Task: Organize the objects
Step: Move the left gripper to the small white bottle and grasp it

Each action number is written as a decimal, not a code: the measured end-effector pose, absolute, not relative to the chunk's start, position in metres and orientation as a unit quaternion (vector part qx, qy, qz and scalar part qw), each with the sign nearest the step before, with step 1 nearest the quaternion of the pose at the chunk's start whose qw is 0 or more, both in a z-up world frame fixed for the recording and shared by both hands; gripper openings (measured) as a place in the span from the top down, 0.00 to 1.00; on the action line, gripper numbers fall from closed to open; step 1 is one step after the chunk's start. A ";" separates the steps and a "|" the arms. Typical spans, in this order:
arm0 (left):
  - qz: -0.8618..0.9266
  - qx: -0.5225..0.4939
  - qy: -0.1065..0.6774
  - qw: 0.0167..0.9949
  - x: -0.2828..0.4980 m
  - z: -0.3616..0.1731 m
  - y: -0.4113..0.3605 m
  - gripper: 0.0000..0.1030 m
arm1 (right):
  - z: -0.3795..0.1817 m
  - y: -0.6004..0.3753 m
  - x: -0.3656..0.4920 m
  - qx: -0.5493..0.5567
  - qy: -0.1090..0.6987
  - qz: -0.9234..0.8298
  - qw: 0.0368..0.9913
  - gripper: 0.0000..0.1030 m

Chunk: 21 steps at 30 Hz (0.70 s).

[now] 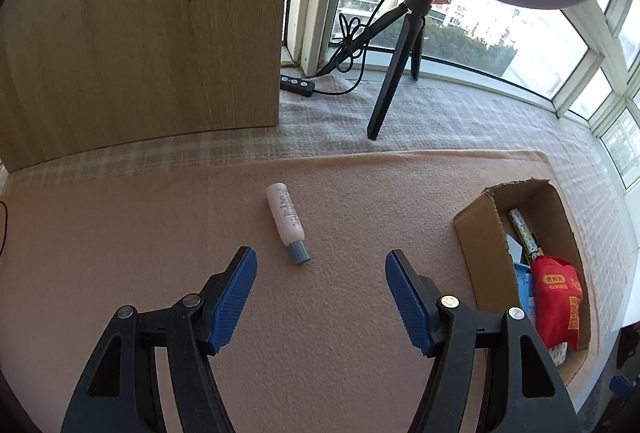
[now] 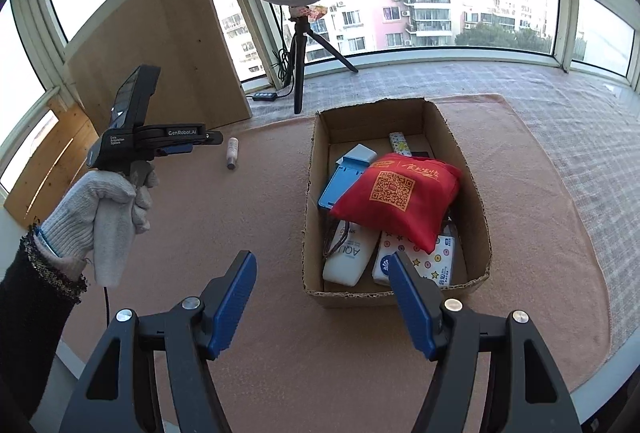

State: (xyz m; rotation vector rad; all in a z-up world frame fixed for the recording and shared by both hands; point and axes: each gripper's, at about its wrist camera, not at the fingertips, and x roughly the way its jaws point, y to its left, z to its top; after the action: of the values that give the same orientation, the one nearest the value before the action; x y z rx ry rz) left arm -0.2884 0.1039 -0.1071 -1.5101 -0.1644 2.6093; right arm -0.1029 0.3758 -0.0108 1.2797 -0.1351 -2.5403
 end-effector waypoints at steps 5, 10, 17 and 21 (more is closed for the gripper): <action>0.854 -0.516 -0.054 0.038 -0.317 -0.129 0.100 0.34 | -0.012 0.375 -0.101 0.447 -0.044 -0.881 0.147 0.37; 0.850 -0.522 -0.064 0.013 -0.331 -0.150 0.097 0.35 | -0.020 0.378 -0.101 0.455 -0.050 -0.877 0.145 0.37; 0.844 -0.533 -0.062 0.001 -0.344 -0.171 0.102 0.40 | -0.033 0.382 -0.099 0.472 -0.056 -0.868 0.142 0.37; 0.839 -0.541 -0.060 -0.004 -0.352 -0.179 0.103 0.54 | -0.033 0.382 -0.099 0.473 -0.052 -0.868 0.141 0.37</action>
State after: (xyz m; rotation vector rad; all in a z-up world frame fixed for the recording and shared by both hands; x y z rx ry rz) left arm -0.3516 0.1029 -0.1788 -1.7025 -0.1882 2.6420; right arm -0.0994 0.3823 -0.0325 1.3660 -0.1498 -2.5065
